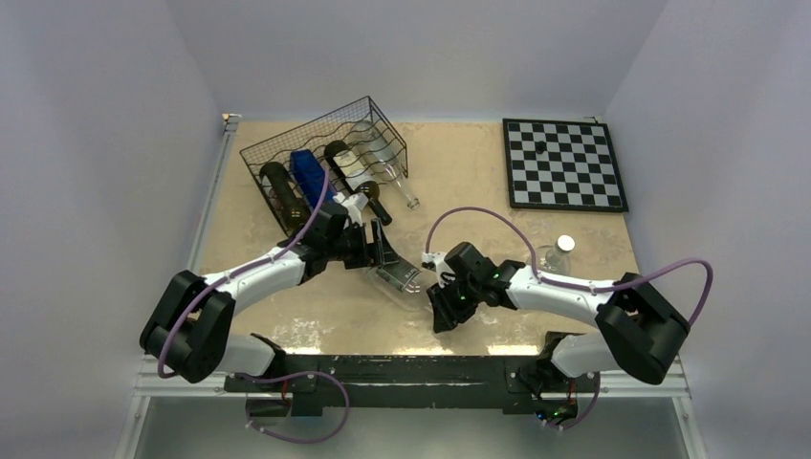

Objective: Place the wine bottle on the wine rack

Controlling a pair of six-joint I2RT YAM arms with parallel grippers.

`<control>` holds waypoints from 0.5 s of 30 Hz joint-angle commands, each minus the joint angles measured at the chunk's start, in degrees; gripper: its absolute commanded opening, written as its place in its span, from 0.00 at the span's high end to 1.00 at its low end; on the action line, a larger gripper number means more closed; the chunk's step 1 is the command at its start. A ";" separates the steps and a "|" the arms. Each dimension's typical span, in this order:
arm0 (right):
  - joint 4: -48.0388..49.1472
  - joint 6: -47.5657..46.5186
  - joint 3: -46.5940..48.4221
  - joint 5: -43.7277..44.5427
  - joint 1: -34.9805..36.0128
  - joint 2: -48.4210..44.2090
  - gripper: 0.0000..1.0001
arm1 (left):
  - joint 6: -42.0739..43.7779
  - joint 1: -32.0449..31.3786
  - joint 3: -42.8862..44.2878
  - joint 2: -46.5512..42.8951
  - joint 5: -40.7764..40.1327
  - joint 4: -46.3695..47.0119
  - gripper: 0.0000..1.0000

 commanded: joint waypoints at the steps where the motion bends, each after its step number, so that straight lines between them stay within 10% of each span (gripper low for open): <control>1: 11.33 1.94 0.87 16.46 -0.96 1.11 1.00 | 0.08 -1.92 1.82 0.90 8.03 -5.32 0.19; 15: 16.36 0.19 1.23 21.01 0.88 6.51 0.32 | 2.14 -1.92 3.94 3.85 5.73 -9.98 0.20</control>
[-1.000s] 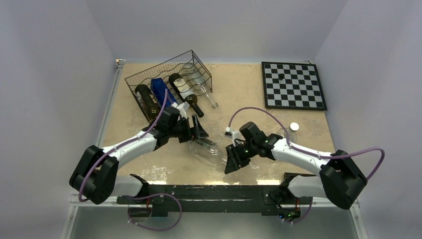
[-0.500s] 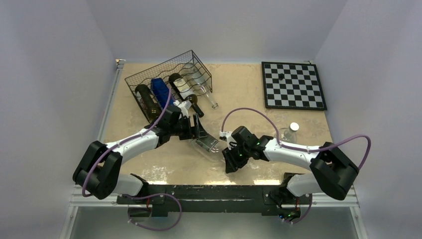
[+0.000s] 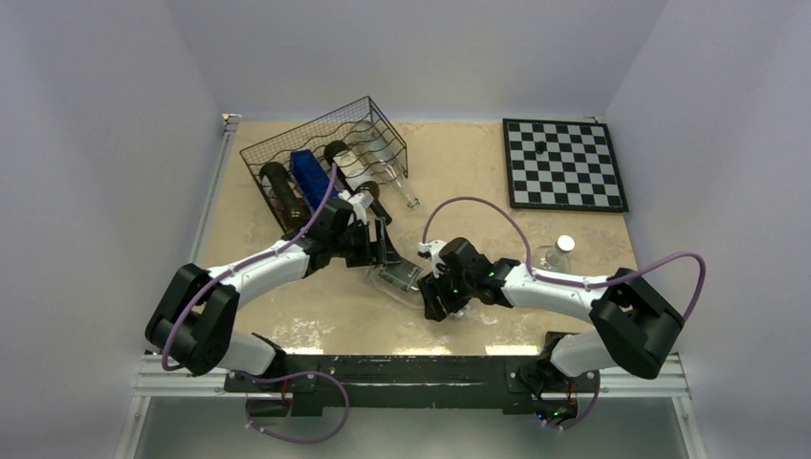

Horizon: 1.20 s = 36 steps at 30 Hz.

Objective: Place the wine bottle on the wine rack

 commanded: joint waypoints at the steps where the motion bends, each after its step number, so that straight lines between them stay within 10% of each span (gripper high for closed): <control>1: 10.38 0.68 -0.48 11.44 -0.23 4.39 0.31 | -0.61 -1.56 -0.15 1.03 5.83 -5.40 0.20; 14: 12.02 4.79 -0.09 21.19 5.66 10.27 0.46 | -0.71 -1.48 1.26 1.09 3.95 -7.69 0.21; 21: 11.80 9.28 -0.32 28.30 6.63 12.49 1.00 | -1.00 -1.56 0.20 -1.37 3.65 -8.36 0.21; 36: -0.92 9.25 1.37 32.05 7.21 -4.46 1.00 | 3.16 -1.54 -1.75 -16.02 2.25 -9.08 0.21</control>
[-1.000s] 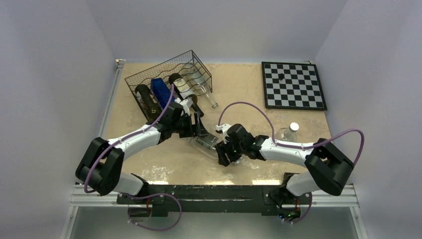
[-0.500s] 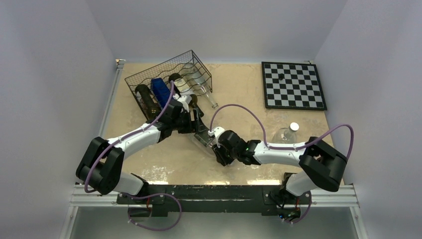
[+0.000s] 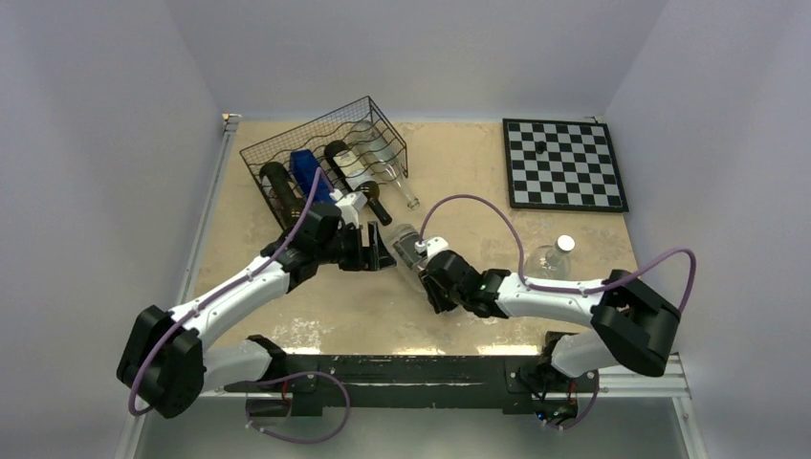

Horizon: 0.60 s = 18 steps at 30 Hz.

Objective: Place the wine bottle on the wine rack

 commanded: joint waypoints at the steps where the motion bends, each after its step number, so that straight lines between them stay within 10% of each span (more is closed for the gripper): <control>1: -7.21 4.73 1.87 10.37 -2.08 -6.65 1.00 | 0.92 -1.42 -0.45 -5.37 6.48 -3.82 0.21; 18: -22.38 4.98 12.17 12.07 -2.08 -17.77 1.00 | 4.30 -1.41 3.24 -12.89 1.49 -6.46 0.20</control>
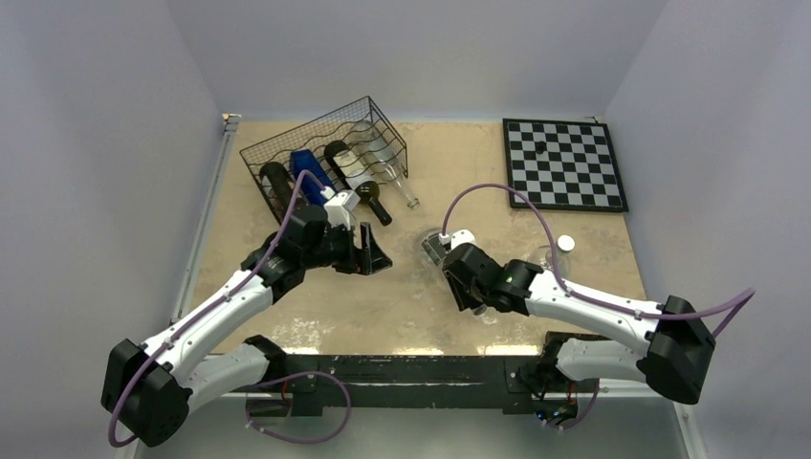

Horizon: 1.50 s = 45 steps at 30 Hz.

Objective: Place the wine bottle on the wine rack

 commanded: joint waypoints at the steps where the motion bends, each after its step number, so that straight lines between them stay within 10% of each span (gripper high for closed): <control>1: 4.47 0.46 7.42 5.76 0.17 -4.07 1.00 | 2.49 0.13 3.83 -2.01 -2.64 -1.52 0.20; 25: 6.87 -6.91 24.36 7.66 0.00 -6.38 1.00 | 5.99 0.23 18.15 -12.70 -27.52 -19.48 0.16; 45: 31.67 -21.52 56.45 -5.59 -14.38 31.67 1.00 | 8.26 0.29 29.27 -17.47 -37.56 -30.81 0.13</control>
